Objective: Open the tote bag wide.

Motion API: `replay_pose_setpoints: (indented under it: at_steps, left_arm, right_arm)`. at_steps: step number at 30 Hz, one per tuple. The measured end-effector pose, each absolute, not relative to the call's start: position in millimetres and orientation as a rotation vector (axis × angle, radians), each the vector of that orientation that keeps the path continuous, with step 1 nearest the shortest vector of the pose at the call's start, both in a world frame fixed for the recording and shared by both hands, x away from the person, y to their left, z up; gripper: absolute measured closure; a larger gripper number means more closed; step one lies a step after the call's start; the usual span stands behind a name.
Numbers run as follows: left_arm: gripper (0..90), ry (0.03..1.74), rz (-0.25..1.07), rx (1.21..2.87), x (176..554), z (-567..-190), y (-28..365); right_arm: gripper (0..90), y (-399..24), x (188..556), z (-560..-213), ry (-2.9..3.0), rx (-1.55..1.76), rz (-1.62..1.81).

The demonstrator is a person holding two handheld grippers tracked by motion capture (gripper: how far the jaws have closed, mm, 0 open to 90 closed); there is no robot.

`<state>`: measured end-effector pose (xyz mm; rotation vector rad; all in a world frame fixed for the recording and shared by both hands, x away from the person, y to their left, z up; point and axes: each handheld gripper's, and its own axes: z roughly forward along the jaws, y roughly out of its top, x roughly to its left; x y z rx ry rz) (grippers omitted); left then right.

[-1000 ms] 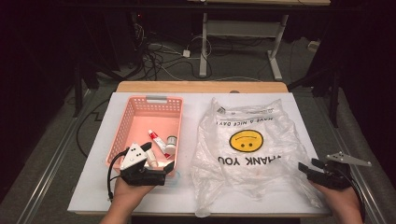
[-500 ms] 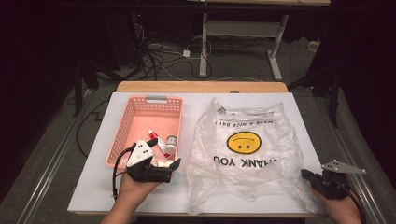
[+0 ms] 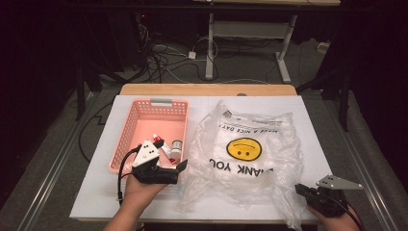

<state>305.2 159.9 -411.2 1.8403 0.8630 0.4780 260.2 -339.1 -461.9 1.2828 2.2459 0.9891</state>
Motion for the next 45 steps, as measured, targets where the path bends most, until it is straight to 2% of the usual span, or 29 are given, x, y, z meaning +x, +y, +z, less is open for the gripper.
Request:
replay_pose_setpoints:
  at_steps: [1, 2, 6, 14, 20, 30, 38, 42, 45]
  left_arm:
    - [0.0, 0.864, 0.471, 1.843, 305.7, -411.2, 160.7]
    - [0.0, 0.873, 0.464, 1.848, 305.9, -411.5, 161.3]
    - [0.0, 0.863, 0.474, 1.855, 302.9, -412.9, 162.6]
    - [0.0, 0.866, 0.452, 1.913, 294.0, -415.1, 163.9]
    - [0.0, 0.871, 0.441, 1.911, 291.1, -417.3, 168.1]
    - [0.0, 0.879, 0.429, 1.898, 289.7, -415.5, 170.2]
    - [0.0, 0.899, 0.455, 1.876, 292.3, -418.6, 176.3]
    - [0.0, 0.897, 0.455, 1.872, 292.0, -418.3, 176.5]
    - [0.0, 0.888, 0.453, 1.873, 291.4, -417.7, 175.5]
  right_arm:
    - [81.8, -339.1, 260.2, -461.9, 2.246, 1.283, 0.989]
    - [74.9, -340.4, 259.7, -456.9, 2.236, 1.27, 1.01]
    - [62.4, -348.3, 261.0, -443.7, 2.153, 1.262, 1.084]
    - [51.2, -358.0, 284.7, -429.4, 2.036, 1.24, 1.163]
    - [48.5, -361.0, 315.2, -422.4, 1.971, 1.261, 1.191]
    - [48.8, -357.5, 416.7, -427.4, 1.965, 1.298, 1.13]
    - [45.9, -356.2, 474.3, -433.3, 1.975, 1.369, 1.106]
    - [46.0, -352.6, 500.5, -437.1, 2.007, 1.367, 1.062]
    - [49.5, -350.7, 511.1, -439.9, 2.03, 1.367, 1.052]
